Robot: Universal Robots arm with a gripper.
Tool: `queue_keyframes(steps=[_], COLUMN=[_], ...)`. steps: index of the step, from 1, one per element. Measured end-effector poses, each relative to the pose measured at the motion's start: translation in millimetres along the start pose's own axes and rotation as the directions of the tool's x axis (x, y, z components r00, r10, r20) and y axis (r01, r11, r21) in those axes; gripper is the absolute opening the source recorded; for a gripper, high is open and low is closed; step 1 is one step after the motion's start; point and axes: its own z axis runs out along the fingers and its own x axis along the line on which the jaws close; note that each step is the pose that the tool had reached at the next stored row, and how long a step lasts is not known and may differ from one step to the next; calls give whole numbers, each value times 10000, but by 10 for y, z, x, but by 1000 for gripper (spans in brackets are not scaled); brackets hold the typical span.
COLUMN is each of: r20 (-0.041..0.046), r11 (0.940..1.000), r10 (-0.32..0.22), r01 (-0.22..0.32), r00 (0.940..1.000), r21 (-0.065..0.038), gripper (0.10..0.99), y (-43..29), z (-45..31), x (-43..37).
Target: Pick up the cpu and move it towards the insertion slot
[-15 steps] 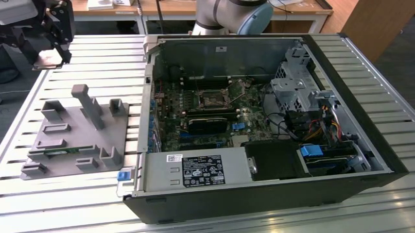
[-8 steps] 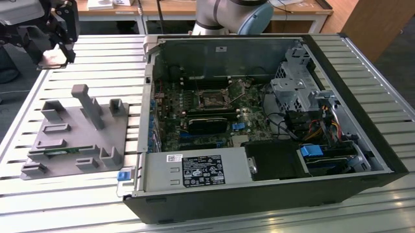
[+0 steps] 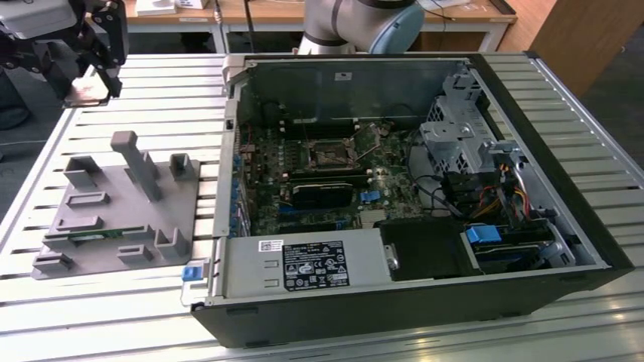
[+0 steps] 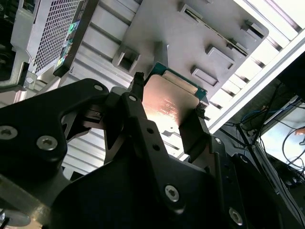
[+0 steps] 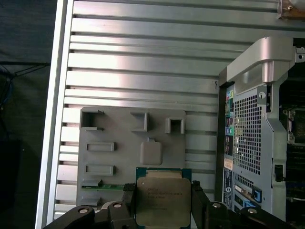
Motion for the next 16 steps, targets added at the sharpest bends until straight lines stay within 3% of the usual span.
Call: queue_keyframes(steps=[16], r20=[0], r11=[10000], r10=[-6], r01=[6], r00=[10000], r21=[-19], gripper=[545], y=[-3], z=[0], x=[-66])
